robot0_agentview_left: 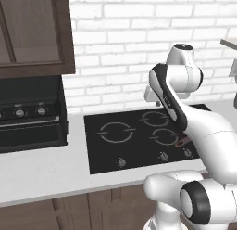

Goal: Pick the kettle from the counter and place it on a stove burner. Then turn the burner on.

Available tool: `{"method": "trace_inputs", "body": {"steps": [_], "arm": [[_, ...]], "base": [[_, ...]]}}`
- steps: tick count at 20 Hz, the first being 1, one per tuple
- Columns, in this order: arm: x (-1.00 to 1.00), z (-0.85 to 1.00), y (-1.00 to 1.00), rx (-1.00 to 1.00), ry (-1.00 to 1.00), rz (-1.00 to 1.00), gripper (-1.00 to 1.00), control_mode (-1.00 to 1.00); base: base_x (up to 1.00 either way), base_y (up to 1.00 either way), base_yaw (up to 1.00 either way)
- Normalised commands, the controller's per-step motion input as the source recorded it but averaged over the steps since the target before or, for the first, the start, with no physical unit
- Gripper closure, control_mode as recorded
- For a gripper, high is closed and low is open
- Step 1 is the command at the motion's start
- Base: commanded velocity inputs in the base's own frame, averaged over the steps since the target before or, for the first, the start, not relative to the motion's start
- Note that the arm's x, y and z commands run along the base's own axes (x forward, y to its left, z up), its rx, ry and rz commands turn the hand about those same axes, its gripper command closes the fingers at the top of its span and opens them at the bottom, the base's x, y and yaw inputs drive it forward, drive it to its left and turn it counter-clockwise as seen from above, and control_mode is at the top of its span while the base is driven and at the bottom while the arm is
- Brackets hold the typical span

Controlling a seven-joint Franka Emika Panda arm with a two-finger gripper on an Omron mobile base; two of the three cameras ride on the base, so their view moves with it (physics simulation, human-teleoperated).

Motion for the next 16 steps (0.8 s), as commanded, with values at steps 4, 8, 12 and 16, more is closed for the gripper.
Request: {"method": "trace_inputs", "body": {"steps": [4,8,12,16], "arm": [[-0.15,0.00,-0.10,0.00,0.00,-0.04,-1.00,-1.00],[-0.25,0.00,-0.35,0.00,0.00,-0.20,-1.00,-1.00],[-0.21,0.00,-0.42,0.00,0.00,-0.22,-1.00,-1.00],[-0.24,0.00,-0.55,0.00,0.00,-0.21,-1.00,-1.00]], "base": [[0.00,0.00,0.00],[0.00,0.00,0.00],[0.00,0.00,0.00],[0.00,0.00,0.00]]}}
